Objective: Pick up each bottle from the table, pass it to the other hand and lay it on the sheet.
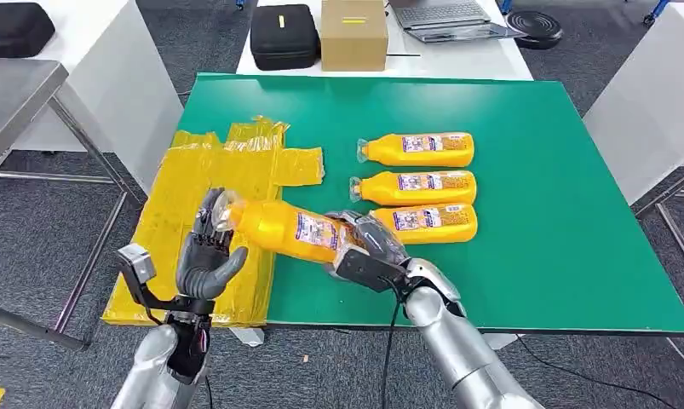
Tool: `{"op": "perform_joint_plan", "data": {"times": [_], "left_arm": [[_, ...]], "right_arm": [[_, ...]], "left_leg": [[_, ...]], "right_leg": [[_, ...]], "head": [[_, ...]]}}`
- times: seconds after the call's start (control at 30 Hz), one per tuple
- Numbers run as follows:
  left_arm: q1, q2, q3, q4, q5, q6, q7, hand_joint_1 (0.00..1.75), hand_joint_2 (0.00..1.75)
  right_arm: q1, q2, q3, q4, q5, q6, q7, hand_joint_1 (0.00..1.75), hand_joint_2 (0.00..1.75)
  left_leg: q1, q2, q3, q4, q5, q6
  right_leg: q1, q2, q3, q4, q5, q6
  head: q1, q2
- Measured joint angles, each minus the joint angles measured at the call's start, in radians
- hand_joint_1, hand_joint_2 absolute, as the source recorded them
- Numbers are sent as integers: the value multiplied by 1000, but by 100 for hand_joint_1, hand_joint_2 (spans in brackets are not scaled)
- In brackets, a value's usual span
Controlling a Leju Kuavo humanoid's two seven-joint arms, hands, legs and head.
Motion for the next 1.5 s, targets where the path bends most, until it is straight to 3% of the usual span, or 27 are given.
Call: {"op": "perform_joint_plan", "data": {"times": [1.5], "left_arm": [[21, -28, -17, -3, 15, -64, 21, 0, 175]], "right_arm": [[-27, 49, 43, 113, 61, 25, 10, 175, 175]], "left_leg": [[0, 0, 0, 0, 0, 0]], "right_leg": [[0, 0, 0, 0, 0, 0]], "head": [[0, 0]]}}
